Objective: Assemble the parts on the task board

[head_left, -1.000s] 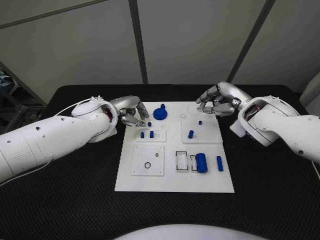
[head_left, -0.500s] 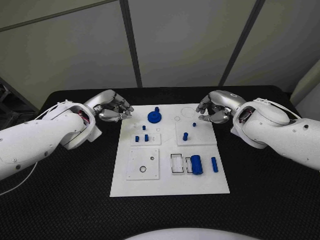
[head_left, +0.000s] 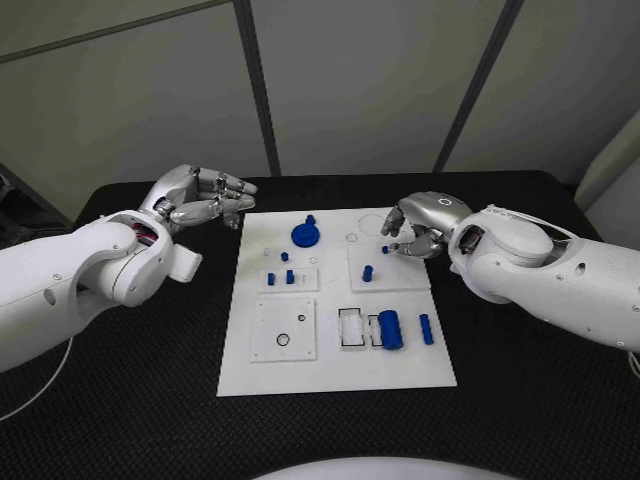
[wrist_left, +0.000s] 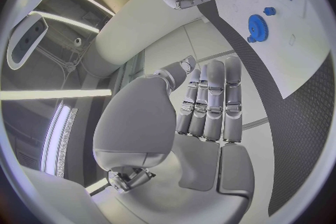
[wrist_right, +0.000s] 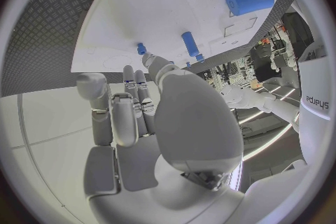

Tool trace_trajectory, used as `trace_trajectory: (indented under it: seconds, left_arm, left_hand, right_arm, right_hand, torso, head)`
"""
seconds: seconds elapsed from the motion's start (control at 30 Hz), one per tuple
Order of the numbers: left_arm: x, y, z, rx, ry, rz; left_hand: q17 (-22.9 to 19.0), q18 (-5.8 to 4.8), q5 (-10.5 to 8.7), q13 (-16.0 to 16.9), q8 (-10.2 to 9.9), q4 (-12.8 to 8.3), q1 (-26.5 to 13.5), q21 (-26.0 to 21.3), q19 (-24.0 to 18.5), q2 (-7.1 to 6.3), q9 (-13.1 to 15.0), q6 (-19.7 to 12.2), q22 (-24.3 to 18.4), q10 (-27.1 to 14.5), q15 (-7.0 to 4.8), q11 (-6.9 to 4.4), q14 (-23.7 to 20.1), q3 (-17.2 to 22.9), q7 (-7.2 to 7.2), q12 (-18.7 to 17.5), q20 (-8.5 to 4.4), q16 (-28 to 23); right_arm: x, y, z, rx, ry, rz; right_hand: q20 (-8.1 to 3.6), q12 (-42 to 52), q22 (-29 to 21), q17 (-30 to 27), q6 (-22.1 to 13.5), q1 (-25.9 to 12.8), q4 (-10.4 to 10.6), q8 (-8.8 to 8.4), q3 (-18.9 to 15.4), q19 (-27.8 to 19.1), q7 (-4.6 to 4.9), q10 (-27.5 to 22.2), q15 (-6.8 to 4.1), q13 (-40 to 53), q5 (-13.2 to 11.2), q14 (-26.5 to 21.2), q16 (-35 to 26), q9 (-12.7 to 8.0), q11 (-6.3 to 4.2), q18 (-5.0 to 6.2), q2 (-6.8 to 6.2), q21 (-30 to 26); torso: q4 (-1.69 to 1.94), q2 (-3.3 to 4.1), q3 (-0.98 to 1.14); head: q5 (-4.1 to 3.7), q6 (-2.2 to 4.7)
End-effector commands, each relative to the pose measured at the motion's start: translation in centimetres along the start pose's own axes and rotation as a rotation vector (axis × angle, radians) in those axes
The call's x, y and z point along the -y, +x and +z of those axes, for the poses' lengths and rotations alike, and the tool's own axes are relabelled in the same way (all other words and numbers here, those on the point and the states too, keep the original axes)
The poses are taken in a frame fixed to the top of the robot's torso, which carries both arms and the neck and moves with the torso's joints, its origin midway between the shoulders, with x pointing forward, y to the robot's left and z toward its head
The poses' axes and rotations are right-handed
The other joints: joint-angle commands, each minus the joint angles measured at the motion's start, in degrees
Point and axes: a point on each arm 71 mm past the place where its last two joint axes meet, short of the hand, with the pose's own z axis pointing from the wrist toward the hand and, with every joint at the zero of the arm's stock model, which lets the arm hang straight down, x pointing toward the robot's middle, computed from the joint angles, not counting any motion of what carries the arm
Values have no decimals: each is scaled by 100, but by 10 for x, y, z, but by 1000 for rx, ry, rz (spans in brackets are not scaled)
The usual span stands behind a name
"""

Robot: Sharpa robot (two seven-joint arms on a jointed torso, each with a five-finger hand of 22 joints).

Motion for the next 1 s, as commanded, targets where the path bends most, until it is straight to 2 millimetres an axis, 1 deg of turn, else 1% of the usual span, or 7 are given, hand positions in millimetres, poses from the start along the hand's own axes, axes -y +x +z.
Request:
trace_trajectory:
  seconds: [0.03, 0.13, 0.43, 0.57, 0.67, 0.83, 1.0]
  left_arm:
    - [4, 0, 0, 32, 32, -104]
    - [5, 1, 0, 28, 35, -111]
    - [5, 3, 1, 26, 39, -117]
    - [6, 3, 1, 25, 39, -118]
    - [5, 3, 1, 25, 38, -118]
    - [5, 3, 1, 31, 35, -116]
    - [5, 3, 1, 34, 35, -115]
  left_hand:
    - [-12, -90, -31, 3, -2, -25, -11, -27, -41, 54, -5, 36, -10, -47, 18, -5, -37, -29, 5, 40, 19, -32]
    - [-21, -90, -31, 3, 0, -24, -15, -34, -43, 58, -4, 40, -13, -54, 19, -4, -36, -35, 5, 45, 20, -41]
    - [-30, -90, -31, 3, 3, -24, -19, -41, -45, 63, -3, 42, -17, -63, 20, -3, -35, -41, 5, 49, 22, -49]
    - [-36, -89, -30, 2, 4, -25, -17, -45, -47, 68, -3, 42, -19, -70, 21, -2, -34, -43, 6, 52, 22, -55]
    - [-36, -89, -30, 2, 4, -25, -17, -45, -47, 68, -3, 42, -19, -70, 21, -2, -34, -43, 6, 52, 22, -55]
    - [-50, -89, -29, 2, 0, -27, -17, -54, -47, 79, -5, 33, -24, -86, 23, 2, -33, -50, 13, 59, 22, -69]
    - [-53, -88, -29, 2, -2, -27, -17, -56, -46, 81, -6, 27, -25, -91, 24, 4, -32, -52, 16, 61, 23, -72]
  right_arm:
    - [-2, 4, 2, -32, 4, -55]
    - [-4, 6, 4, -44, 3, -60]
    - [-7, 11, 9, -65, 2, -66]
    - [-8, 13, 10, -76, -2, -67]
    - [-10, 15, 11, -90, -3, -68]
    - [-11, 18, 12, -113, 1, -73]
    - [-11, 20, 13, -127, 7, -83]
  right_hand:
    - [22, -34, 5, 295, 38, -4, 2, -42, 39, 35, 20, -2, 29, -17, -38, 347, 23, -3, 39, -33, -61, 36]
    - [24, -43, 4, 297, 40, -1, -1, -49, 50, 34, 24, -4, 32, -30, -40, 348, 24, -3, 42, -33, -61, 36]
    - [32, -64, 23, 302, 108, 14, -27, -70, 143, 43, 27, 57, 35, -100, -19, 349, 33, 7, 44, -35, -39, 52]
    - [27, -58, 59, 314, 187, 18, -46, -65, 207, 61, 16, 142, 25, -137, -9, 351, 43, 18, 26, -39, -17, 78]
    - [15, -48, 109, 344, 278, 29, -69, -50, 272, 86, 6, 240, 8, -163, -7, 358, 67, 29, 7, -46, 19, 115]
    - [-9, -45, 243, 415, 421, 69, -130, -24, 380, 156, -14, 402, -20, -190, -8, 377, 122, 44, -29, -69, 102, 208]
    - [-26, -56, 313, 441, 488, 77, -178, -22, 426, 188, -29, 488, -37, -203, -8, 384, 143, 47, -49, -82, 132, 258]
  torso:
    - [-7, 1, -5]
    - [-7, 4, 4]
    - [-1, 9, 4]
    - [-6, 13, 8]
    - [-11, 7, 11]
    - [-13, 4, 7]
    - [-14, 5, 9]
  head:
    - [7, -3]
    - [6, -9]
    - [-4, -21]
    - [5, -20]
    - [16, -37]
    - [11, -54]
    - [1, -59]
